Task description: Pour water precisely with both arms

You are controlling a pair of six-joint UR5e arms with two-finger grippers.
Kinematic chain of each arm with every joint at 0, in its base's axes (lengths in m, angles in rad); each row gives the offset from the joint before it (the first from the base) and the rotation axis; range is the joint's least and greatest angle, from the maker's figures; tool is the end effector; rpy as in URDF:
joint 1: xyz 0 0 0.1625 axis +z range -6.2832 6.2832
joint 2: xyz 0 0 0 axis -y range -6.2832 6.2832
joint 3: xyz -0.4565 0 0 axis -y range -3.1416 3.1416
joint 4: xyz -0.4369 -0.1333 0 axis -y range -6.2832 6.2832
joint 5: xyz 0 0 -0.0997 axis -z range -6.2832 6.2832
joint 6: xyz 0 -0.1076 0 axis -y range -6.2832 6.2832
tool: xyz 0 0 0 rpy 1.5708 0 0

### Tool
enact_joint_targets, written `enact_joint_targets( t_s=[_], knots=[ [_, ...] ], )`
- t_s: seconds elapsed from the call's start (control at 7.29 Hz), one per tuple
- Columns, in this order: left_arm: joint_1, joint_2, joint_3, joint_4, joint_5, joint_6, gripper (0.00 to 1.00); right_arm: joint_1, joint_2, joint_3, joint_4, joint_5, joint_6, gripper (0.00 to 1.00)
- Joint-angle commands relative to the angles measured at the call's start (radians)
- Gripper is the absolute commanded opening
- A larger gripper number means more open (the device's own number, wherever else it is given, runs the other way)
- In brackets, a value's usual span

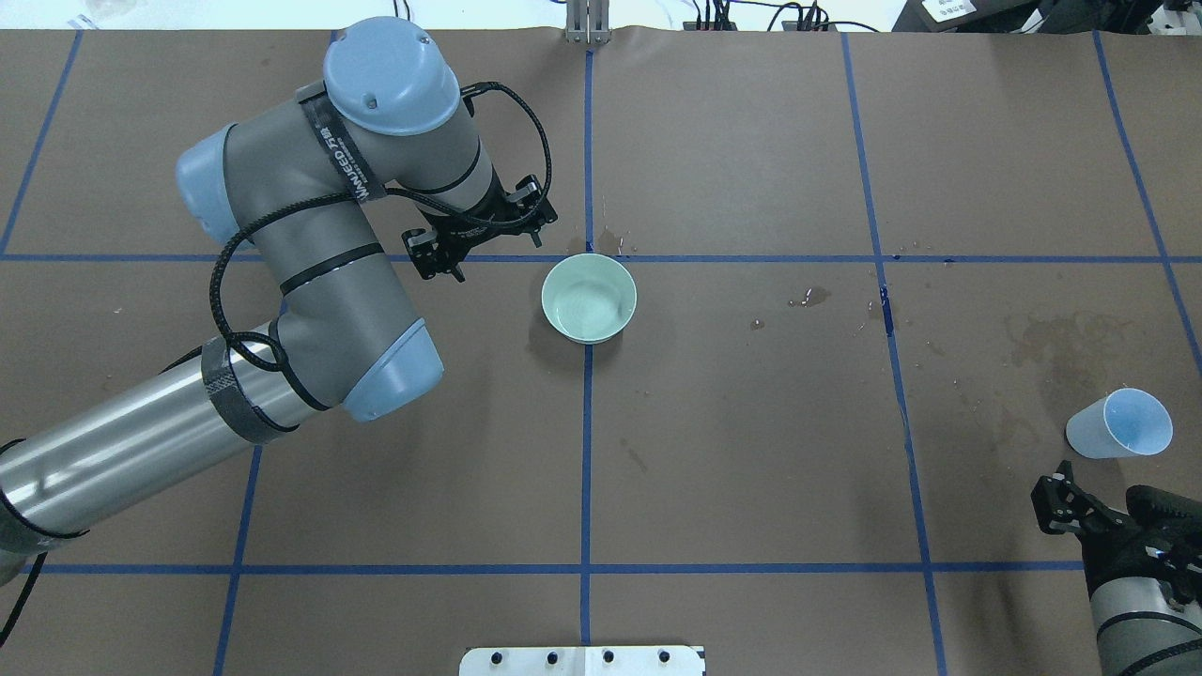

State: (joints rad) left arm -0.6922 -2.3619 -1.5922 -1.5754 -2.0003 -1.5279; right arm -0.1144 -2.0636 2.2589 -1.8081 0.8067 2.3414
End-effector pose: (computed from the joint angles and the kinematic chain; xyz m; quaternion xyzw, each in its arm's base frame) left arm 0.5322 -0.5561 0.1605 -0.0430 0.4325 -0.2058 0.8768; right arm -0.3307 -0.1711 0.5617 0.3452 -0.1420 0.2915 0.8807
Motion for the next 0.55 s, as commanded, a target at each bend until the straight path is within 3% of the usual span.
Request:
enact_joint_targets(
  t_s=[0.0, 0.41],
  knots=[
    [0.002, 0.0, 0.001, 0.0, 0.0, 0.0, 1.0, 0.001, 0.008, -0.068, 0.0, -0.011, 0.054, 0.98],
    [0.002, 0.001, 0.001, 0.0, 0.0, 0.0, 1.0, 0.019, 0.026, -0.148, 0.001, -0.02, 0.099, 0.98]
  ],
)
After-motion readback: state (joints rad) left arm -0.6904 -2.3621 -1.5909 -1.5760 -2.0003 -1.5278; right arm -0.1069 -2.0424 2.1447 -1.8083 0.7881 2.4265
